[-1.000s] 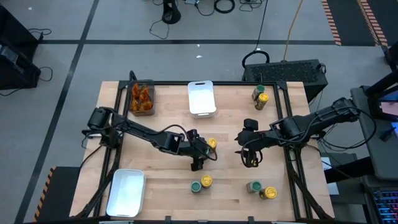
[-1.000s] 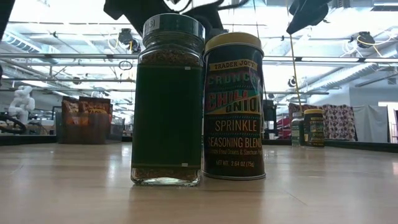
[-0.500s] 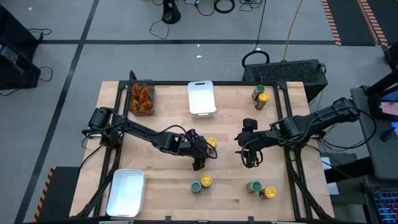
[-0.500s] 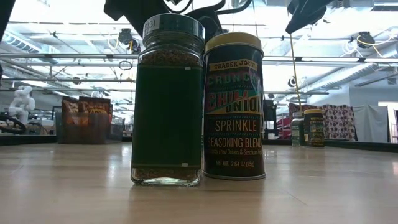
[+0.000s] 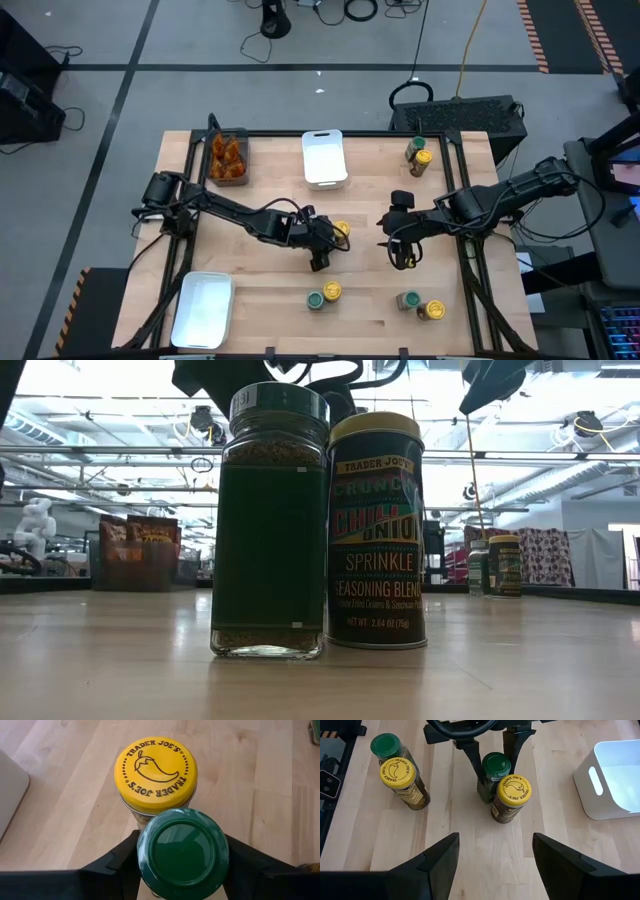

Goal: Sort spices by type
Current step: Put the middle green seasoning bottle into the top white bin

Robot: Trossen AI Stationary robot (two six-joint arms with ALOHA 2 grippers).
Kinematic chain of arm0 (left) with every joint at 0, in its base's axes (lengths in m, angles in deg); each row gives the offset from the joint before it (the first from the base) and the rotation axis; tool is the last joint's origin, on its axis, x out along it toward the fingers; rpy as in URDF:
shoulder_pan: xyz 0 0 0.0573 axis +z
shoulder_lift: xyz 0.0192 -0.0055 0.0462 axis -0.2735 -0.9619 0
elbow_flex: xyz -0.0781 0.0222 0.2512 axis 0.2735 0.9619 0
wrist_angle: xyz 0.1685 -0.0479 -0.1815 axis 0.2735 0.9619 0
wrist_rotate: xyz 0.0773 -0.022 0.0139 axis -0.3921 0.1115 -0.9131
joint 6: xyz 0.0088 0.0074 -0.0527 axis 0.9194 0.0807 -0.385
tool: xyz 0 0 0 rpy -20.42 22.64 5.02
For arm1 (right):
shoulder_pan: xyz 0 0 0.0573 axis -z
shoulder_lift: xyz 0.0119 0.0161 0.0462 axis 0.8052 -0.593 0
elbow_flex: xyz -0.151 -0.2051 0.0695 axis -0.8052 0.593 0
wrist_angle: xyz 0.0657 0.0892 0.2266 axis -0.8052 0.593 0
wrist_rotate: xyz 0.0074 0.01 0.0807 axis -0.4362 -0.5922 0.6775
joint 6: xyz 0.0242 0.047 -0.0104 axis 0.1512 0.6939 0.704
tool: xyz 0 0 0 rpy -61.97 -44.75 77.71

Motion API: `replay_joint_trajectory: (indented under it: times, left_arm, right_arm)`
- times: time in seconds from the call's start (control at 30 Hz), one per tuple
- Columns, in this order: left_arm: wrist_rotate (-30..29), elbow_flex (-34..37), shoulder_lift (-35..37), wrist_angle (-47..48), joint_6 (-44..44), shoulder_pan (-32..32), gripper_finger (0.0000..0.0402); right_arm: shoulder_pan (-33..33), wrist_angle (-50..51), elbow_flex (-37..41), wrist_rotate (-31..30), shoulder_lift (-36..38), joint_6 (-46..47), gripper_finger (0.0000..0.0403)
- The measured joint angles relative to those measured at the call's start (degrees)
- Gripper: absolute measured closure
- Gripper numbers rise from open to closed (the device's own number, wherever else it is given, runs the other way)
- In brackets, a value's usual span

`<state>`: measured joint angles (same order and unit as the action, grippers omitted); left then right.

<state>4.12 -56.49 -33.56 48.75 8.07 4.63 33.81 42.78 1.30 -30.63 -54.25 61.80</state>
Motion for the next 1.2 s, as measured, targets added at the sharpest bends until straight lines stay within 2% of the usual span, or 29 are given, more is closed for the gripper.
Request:
replay_joint_trajectory:
  times: [0.23,0.4,0.53,0.67,0.73,0.8,0.9,1.03,1.13,1.2]
  left_arm:
    - [1.2,0.0,2.9,7.2,0.0,0.8,0.0191]
    - [1.5,0.0,9.3,12.5,1.4,2.7,0.0191]
    - [-1.6,0.0,13.9,14.7,-2.9,6.6,0.0191]
    - [-3.1,0.0,17.6,13.1,-10.4,13.0,0.0191]
    - [-3.3,0.0,18.5,11.8,-11.4,16.5,0.0191]
    - [-3.2,0.0,19.0,9.7,-10.9,20.0,0.0191]
    - [-2.5,-0.1,18.7,7.3,-5.7,25.2,0.0191]
    - [0.3,-0.1,16.5,0.5,-1.4,32.0,0.0191]
    - [3.1,-0.1,14.1,-5.1,-2.2,36.3,0.0191]
    - [3.9,-0.1,12.4,-4.9,-4.5,38.2,0.0191]
  right_arm:
    - [0.0,0.0,0.0,0.1,0.0,1.4,0.0167]
    - [0.0,-0.6,0.0,0.3,0.0,3.3,0.0167]
    - [0.0,-1.0,0.0,0.3,0.0,7.2,0.0167]
    - [0.0,-1.8,0.0,0.3,0.0,7.5,0.0167]
    - [0.1,-2.1,0.0,-0.5,0.0,6.2,0.0167]
    - [0.7,-3.8,0.0,-3.1,0.0,3.3,0.0167]
    - [2.8,-7.4,0.0,-6.7,0.0,0.5,0.0167]
    - [6.9,-14.4,0.0,-10.0,0.0,0.8,0.0167]
    - [10.4,-19.2,0.0,-11.9,0.0,3.0,0.0167]
    - [12.6,-21.0,0.0,-11.9,0.0,4.5,0.0167]
